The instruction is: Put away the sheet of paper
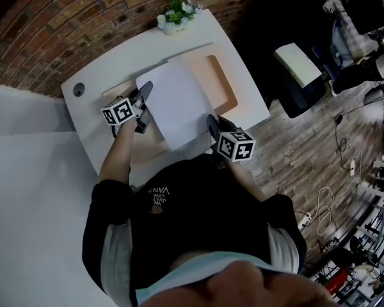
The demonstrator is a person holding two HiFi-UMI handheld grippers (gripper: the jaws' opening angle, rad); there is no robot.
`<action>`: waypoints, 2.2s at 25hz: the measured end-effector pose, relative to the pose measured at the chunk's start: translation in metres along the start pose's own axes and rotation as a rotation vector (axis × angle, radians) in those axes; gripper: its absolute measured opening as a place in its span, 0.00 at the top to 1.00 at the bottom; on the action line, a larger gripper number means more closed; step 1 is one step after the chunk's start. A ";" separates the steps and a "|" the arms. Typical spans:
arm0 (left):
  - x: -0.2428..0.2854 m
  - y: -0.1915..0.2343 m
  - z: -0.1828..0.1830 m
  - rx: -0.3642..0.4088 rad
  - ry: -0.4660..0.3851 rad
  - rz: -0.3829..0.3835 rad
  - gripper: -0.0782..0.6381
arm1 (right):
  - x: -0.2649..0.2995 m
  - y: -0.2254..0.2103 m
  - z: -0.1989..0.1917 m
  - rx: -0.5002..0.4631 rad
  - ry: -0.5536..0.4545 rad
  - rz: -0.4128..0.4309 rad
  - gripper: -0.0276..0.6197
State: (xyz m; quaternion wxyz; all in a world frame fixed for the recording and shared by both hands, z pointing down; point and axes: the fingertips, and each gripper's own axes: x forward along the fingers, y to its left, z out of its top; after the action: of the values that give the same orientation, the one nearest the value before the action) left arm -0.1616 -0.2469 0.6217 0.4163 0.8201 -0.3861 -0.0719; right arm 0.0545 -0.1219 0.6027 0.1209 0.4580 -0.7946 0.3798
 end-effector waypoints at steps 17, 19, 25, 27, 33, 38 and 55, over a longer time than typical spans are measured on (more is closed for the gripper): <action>-0.001 0.008 0.006 0.025 0.011 0.018 0.89 | -0.006 -0.022 0.010 -0.014 -0.009 -0.098 0.82; -0.003 0.011 0.006 0.024 0.015 0.024 0.89 | -0.006 -0.023 0.013 -0.014 -0.014 -0.101 0.82; -0.007 0.018 0.006 0.025 0.024 0.061 0.89 | -0.004 -0.020 0.015 -0.018 -0.016 -0.096 0.82; -0.004 0.016 0.005 0.026 0.031 0.046 0.89 | -0.004 -0.019 0.015 -0.021 -0.015 -0.093 0.82; -0.006 0.018 -0.001 0.022 0.063 0.070 0.89 | -0.005 -0.018 0.017 -0.026 -0.017 -0.092 0.82; -0.007 0.020 -0.005 -0.006 0.070 0.107 0.89 | -0.006 -0.017 0.020 -0.030 -0.028 -0.089 0.82; -0.001 0.024 -0.011 -0.094 0.066 0.165 0.89 | -0.004 -0.018 0.025 -0.031 -0.035 -0.068 0.82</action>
State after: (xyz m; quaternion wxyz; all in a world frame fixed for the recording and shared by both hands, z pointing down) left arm -0.1711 -0.2478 0.6460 0.4710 0.7671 -0.4345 -0.0284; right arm 0.0756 -0.1422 0.5926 0.1270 0.4892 -0.7864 0.3552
